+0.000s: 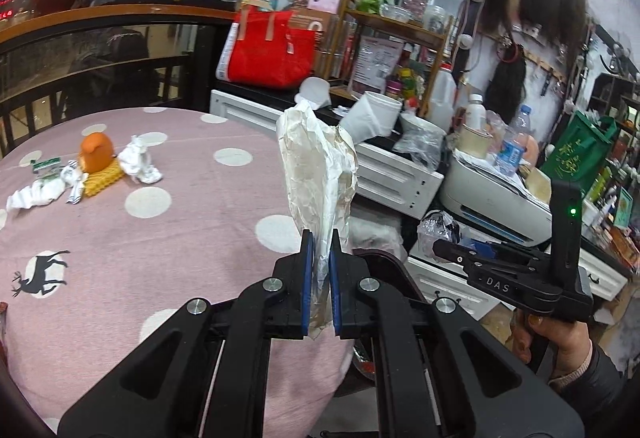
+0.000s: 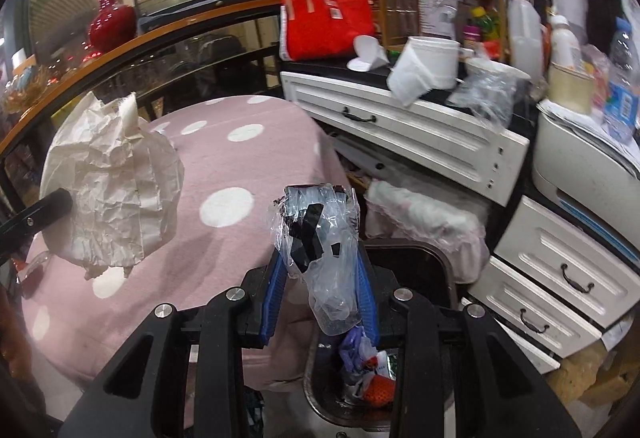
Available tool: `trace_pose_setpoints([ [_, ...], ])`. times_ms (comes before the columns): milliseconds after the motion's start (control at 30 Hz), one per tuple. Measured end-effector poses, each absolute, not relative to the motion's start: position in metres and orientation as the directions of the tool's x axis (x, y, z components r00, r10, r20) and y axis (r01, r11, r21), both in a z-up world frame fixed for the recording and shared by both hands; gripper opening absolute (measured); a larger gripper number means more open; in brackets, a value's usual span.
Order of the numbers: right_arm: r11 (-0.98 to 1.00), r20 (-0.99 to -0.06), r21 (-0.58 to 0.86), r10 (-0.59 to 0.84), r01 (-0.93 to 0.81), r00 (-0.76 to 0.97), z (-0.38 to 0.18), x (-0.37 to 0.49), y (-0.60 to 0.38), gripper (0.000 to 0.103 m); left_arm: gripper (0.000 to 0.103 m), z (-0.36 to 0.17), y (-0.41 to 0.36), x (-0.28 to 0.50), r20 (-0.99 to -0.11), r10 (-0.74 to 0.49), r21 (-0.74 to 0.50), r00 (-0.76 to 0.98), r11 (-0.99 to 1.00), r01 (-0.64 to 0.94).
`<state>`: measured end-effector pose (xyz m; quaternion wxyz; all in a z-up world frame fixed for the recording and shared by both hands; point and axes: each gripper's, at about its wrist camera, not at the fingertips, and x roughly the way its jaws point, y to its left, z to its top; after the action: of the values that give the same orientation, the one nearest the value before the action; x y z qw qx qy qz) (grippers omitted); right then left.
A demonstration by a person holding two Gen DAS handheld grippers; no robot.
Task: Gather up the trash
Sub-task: 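Carry the white paper and clear plastic bag over the black bin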
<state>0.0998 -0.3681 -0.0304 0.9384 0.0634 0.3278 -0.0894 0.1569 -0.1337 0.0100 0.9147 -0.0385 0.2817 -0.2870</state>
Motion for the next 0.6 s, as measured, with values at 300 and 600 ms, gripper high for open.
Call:
trace_pose_setpoints([
  [300, 0.945, -0.667, 0.072, -0.192, 0.318, 0.72, -0.053, 0.079, -0.403, 0.033, 0.008, 0.007, -0.171, 0.154, -0.503, -0.607, -0.233, 0.615, 0.781, 0.58],
  [600, 0.911, -0.757, 0.115, -0.178, 0.396, 0.629, -0.102, 0.09, -0.433, 0.033, 0.008, -0.001, -0.202, 0.152, -0.53, -0.642, -0.227, 0.555, 0.738, 0.636],
])
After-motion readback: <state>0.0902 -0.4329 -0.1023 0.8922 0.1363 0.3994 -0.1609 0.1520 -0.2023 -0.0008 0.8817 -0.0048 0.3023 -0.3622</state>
